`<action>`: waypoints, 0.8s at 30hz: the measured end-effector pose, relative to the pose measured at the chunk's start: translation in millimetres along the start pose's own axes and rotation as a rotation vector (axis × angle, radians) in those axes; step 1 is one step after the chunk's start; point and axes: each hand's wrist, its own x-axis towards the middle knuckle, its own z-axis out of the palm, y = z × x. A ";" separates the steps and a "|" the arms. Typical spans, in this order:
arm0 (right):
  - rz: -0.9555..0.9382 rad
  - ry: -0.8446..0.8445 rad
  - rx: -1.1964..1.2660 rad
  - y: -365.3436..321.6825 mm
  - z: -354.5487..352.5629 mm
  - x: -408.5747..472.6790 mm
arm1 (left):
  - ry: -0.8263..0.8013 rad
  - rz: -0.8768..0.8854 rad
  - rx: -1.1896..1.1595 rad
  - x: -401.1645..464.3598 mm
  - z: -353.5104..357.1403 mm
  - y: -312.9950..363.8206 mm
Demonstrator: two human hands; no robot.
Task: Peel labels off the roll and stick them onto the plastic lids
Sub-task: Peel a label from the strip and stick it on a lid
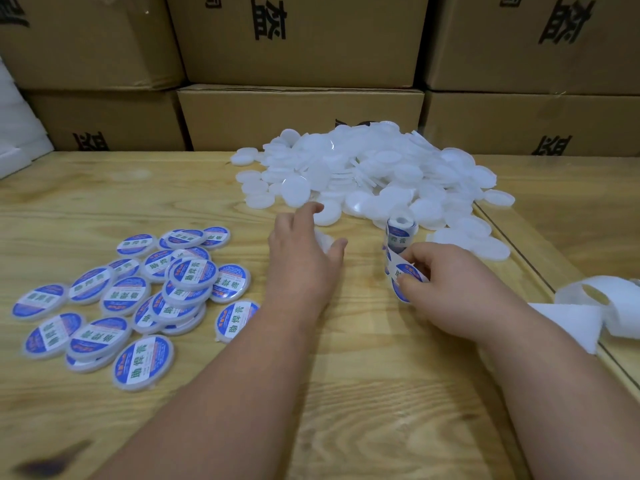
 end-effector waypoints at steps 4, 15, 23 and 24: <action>-0.009 -0.048 0.078 -4.4 2.0 -4.4 | -0.053 0.085 -0.072 -27.4 -13.1 3.8; -0.121 -0.055 0.301 -9.2 13.3 -3.9 | -0.237 -0.045 -0.389 -45.4 -28.7 13.5; -0.038 0.045 0.482 -7.3 17.2 0.5 | -0.321 -0.006 -0.357 -39.6 -22.1 12.2; -0.042 0.061 0.482 -6.7 17.7 1.2 | -0.322 0.003 -0.350 -39.3 -21.3 12.4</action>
